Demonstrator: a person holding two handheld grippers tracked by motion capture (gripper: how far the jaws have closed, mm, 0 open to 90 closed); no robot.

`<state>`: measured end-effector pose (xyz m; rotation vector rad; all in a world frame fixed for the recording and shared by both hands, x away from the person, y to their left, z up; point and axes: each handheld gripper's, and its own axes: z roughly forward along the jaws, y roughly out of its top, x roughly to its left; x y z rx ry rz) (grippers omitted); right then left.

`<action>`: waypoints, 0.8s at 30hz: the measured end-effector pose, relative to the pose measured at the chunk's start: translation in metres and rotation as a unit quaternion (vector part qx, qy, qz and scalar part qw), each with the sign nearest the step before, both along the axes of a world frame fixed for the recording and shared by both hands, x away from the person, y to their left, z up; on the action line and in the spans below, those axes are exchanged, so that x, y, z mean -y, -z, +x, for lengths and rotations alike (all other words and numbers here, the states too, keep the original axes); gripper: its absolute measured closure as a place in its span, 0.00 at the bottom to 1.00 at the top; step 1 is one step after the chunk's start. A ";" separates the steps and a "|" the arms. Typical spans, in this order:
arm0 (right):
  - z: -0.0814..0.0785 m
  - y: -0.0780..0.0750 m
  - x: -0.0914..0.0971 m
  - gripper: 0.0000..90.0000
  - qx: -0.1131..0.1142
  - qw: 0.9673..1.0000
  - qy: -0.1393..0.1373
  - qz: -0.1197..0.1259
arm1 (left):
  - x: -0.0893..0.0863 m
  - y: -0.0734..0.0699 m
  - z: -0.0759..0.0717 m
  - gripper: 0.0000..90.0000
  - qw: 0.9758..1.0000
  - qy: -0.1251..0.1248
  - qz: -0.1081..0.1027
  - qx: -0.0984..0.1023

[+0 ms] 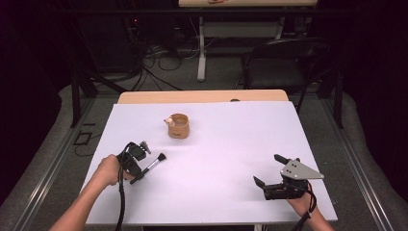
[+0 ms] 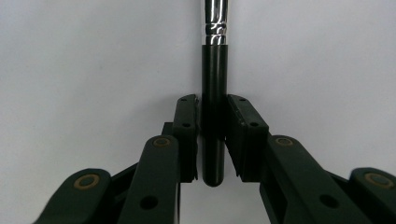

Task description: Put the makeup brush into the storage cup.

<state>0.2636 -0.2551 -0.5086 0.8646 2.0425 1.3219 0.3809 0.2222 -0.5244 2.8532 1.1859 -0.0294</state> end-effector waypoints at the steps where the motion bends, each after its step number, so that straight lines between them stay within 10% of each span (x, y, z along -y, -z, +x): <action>1: 0.000 0.000 0.000 0.00 0.000 1.000 0.000 0.000 | 0.000 0.000 0.000 0.83 1.000 0.000 0.000 0.000; 24: 0.000 0.000 0.000 0.00 -0.001 1.000 0.001 -0.001 | 0.003 -0.003 -0.005 0.88 1.000 0.017 -0.011 0.022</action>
